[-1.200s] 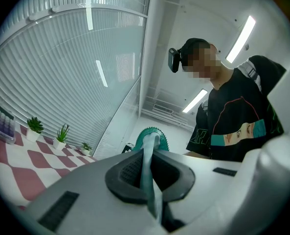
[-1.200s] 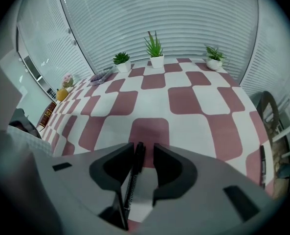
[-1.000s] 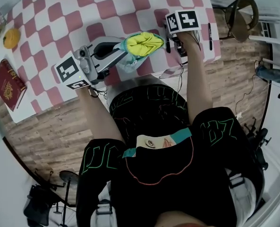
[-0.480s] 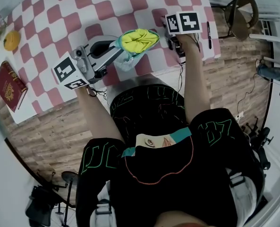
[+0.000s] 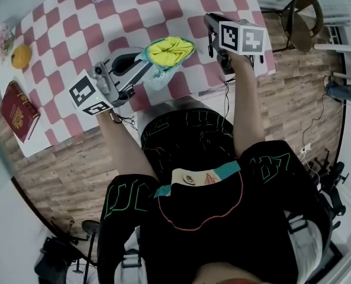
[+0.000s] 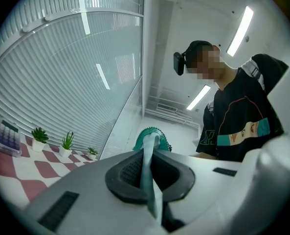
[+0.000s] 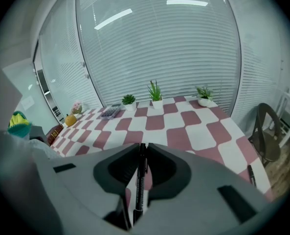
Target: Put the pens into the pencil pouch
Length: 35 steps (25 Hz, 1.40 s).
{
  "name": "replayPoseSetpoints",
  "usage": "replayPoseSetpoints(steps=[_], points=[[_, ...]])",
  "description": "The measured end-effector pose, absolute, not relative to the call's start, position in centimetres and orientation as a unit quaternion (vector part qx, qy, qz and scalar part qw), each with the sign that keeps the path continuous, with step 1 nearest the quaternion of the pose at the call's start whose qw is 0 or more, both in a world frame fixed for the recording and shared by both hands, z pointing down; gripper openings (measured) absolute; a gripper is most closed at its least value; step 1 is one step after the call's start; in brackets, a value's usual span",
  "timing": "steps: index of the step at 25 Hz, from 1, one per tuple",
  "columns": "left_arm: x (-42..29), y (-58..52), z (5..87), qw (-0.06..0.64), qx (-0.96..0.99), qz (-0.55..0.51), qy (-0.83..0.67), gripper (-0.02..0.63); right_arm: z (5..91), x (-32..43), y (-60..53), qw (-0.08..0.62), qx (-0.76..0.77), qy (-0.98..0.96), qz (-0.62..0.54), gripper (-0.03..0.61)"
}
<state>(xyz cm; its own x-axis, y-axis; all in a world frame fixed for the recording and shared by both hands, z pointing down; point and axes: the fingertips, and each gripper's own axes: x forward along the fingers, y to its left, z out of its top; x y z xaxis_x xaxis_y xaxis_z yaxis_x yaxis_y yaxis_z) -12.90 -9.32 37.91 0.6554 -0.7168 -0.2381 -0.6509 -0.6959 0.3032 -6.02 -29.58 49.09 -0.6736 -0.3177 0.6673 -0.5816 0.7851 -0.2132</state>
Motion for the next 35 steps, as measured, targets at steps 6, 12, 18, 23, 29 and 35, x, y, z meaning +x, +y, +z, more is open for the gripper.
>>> replayPoseSetpoints(steps=[6,12,18,23,29,35], points=[[-12.6,-9.7,37.2,0.088,0.904,-0.161,-0.387,-0.002,45.1,-6.0,-30.1,0.226,0.244,-0.919,0.211,0.06],[-12.2,-10.0,36.5,0.079,0.906,-0.141,-0.392,-0.002,41.0,-6.1,-30.0,0.149,0.222,-0.947,0.178,0.06],[-12.9,-10.5,35.2,0.061,0.9,-0.128,-0.412,-0.001,36.5,-6.6,-29.4,0.073,0.202,-0.969,0.12,0.06],[-13.3,-10.9,34.2,0.045,0.896,-0.117,-0.426,-0.002,32.5,-6.8,-28.8,0.015,0.19,-0.977,0.091,0.06],[-13.3,-11.3,33.9,0.041,0.895,-0.102,-0.431,0.0,27.7,-7.1,-27.8,-0.056,0.17,-0.98,0.087,0.06],[-13.6,-11.2,33.5,0.035,0.885,-0.093,-0.455,0.0,24.4,-6.8,-26.9,-0.106,0.159,-0.978,0.084,0.06]])
